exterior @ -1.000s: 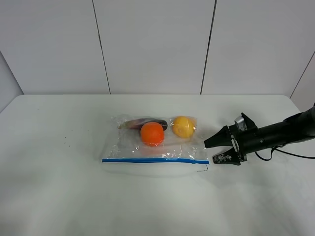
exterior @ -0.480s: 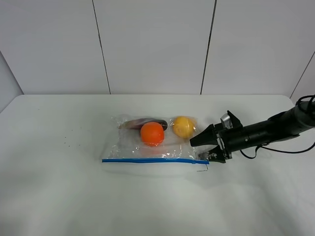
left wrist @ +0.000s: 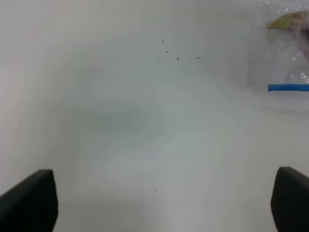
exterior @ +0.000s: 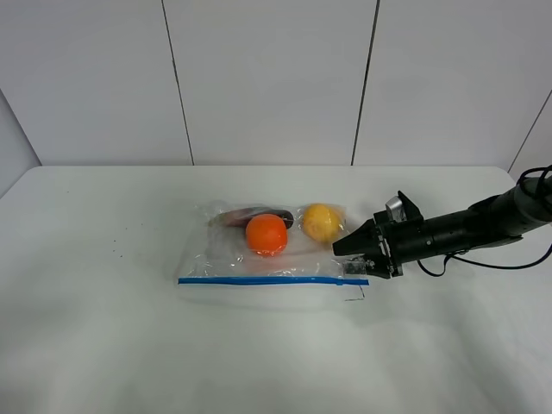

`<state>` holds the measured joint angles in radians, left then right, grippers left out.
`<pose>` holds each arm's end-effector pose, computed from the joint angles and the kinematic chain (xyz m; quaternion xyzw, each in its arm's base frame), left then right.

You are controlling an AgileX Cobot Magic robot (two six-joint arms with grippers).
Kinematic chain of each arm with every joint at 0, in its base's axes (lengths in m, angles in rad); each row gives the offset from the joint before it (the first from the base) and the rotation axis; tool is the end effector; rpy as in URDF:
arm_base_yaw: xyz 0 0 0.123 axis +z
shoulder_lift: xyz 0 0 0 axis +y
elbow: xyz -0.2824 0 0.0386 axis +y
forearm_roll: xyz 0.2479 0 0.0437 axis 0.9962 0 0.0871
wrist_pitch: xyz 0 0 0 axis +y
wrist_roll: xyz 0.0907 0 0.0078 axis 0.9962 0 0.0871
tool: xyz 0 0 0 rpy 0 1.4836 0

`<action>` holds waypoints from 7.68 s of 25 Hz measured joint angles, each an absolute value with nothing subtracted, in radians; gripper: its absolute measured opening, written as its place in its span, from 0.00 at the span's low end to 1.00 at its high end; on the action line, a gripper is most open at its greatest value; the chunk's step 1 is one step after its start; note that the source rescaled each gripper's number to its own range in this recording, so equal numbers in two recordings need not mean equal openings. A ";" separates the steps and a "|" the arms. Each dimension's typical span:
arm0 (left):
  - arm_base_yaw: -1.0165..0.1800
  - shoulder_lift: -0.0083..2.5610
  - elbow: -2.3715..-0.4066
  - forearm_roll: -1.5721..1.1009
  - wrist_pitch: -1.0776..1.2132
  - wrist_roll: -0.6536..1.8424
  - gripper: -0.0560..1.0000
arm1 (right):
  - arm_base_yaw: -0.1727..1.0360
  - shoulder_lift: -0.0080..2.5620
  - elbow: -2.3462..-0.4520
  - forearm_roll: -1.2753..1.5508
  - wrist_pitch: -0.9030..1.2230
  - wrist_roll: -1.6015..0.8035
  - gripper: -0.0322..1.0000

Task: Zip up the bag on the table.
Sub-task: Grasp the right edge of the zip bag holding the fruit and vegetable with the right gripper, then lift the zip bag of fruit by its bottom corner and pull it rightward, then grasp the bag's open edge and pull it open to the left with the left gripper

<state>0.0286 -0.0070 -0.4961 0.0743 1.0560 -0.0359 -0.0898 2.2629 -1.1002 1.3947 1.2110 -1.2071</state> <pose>-0.0056 0.0057 0.2766 -0.0288 0.8501 0.0352 0.5246 0.3566 0.0522 0.0704 -0.0225 0.8327 0.5478 0.0782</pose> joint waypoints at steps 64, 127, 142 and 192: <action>0.029 -0.007 -0.496 0.074 1.056 -0.036 0.98 | -0.090 2.084 -1.187 1.304 1.211 -0.980 0.03; -0.860 1.110 -1.017 0.847 0.883 -0.079 0.94 | -0.090 2.084 -1.187 1.307 1.211 -0.961 0.03; -1.174 1.791 -0.922 1.645 0.771 -0.802 0.93 | -0.090 2.084 -1.187 1.293 1.213 -0.934 0.03; -1.161 2.135 -1.277 1.738 0.558 -0.894 0.39 | -0.090 2.084 -1.189 1.267 1.214 -0.891 0.03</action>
<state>-1.1610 2.1350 -1.2769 1.7382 0.5576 -0.8945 -0.0898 2.0839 -1.1885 1.2665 1.2140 -0.8910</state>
